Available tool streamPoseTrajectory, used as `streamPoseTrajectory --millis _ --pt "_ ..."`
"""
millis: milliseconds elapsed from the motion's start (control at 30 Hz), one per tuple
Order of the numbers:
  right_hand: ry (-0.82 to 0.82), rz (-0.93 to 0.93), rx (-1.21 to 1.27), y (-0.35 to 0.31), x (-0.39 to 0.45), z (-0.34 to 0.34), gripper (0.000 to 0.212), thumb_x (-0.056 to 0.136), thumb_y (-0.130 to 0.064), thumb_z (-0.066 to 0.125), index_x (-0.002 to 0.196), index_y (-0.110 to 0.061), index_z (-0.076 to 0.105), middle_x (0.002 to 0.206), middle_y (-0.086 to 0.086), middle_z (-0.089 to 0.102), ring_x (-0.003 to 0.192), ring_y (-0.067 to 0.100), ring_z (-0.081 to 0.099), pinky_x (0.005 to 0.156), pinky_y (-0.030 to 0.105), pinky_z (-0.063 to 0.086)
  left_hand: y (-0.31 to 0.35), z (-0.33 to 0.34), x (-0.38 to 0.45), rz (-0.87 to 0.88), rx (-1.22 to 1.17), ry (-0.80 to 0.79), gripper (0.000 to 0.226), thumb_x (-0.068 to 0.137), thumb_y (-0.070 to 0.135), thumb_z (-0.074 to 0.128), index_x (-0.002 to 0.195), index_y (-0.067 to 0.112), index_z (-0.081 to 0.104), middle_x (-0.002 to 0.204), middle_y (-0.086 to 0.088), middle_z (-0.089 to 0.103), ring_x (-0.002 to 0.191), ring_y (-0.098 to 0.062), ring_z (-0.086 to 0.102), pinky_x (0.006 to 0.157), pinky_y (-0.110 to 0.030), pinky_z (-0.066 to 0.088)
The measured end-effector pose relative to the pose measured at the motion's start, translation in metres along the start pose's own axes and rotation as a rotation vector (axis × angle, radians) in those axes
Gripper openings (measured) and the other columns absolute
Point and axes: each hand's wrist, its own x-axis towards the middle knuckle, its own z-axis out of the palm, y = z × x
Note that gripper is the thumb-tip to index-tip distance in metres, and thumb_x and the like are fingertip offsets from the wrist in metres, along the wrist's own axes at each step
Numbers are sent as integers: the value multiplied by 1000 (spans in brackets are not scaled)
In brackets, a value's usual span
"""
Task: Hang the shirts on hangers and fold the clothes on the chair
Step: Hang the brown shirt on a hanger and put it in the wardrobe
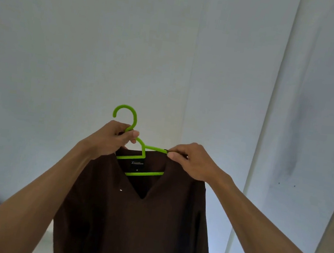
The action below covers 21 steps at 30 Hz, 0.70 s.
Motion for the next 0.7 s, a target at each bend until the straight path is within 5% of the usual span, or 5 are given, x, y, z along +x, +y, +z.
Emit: streamPoseTrajectory --millis 200,467,700 --pt "133 -80 5 -12 7 10 21 100 -20 60 106 -9 76 99 -1 76 86 8 65 76 14 46 7 13 7 32 -65 -74 35 99 31 57 68 21 67 66 -7 46 70 -20 54 78 -36 60" --pt "48 -12 -55 4 -2 2 27 99 -40 59 103 -17 73 82 -4 68 73 7 59 64 20 43 9 18 15 15 -56 -72 33 99 34 57 79 11 70 68 -9 48 66 -15 53 80 -38 60" --pt "183 61 -5 20 -6 -19 20 96 -34 65 99 -20 78 78 -14 71 73 -1 63 66 12 41 -28 3 5 14 373 16 35 91 57 55 86 24 65 82 8 67 78 -9 62 72 -33 49"
